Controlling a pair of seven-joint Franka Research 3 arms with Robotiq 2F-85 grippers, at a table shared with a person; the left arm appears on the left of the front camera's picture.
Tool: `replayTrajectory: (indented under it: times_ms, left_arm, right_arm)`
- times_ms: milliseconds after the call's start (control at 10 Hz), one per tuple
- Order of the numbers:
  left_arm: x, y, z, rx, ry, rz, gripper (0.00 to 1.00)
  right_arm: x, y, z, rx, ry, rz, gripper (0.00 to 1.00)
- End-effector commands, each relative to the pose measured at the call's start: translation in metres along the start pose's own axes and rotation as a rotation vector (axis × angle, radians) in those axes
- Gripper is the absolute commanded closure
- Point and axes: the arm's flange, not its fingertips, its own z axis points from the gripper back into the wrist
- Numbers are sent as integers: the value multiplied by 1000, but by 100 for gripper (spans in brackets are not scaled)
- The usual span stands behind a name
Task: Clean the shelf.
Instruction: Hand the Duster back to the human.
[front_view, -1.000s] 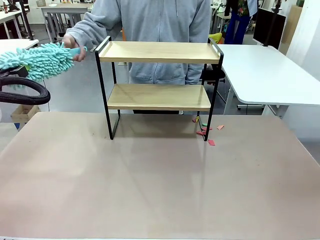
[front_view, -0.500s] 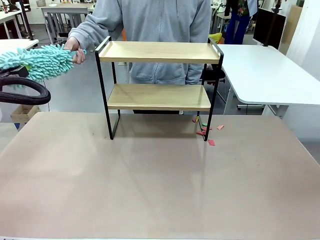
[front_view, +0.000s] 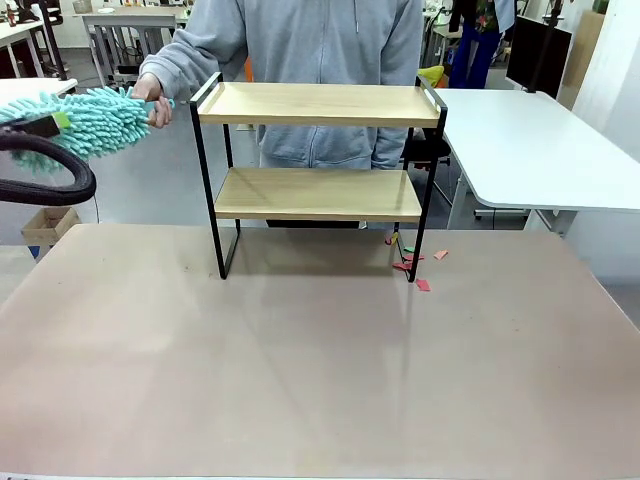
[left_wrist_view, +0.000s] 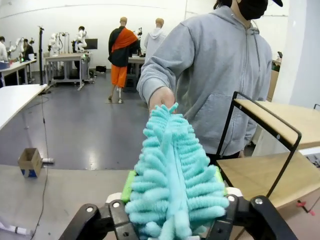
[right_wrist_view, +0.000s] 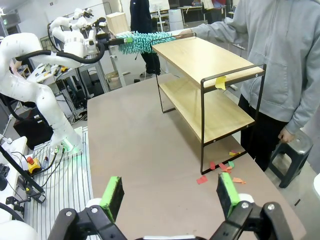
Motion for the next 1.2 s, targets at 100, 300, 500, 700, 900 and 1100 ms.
replayTrajectory:
  times_ms: [100,300,500,700,900,1100]
  left_arm:
    - [67,2,23,10,-12,129,0]
    - [125,21,43,28,-88,282,0]
    - [164,56,64,60,-139,395,0]
    - [181,101,88,97,-173,500,0]
    - [185,127,108,91,-192,552,0]
    - [177,125,105,121,-199,528,0]
  right_arm:
    - [1,1,2,5,-10,15,0]
    - [1,1,2,5,-10,15,0]
    - [1,1,2,5,-10,15,0]
    - [1,1,2,5,-10,15,0]
    - [1,1,2,5,-10,15,0]
    - [1,1,2,5,-10,15,0]
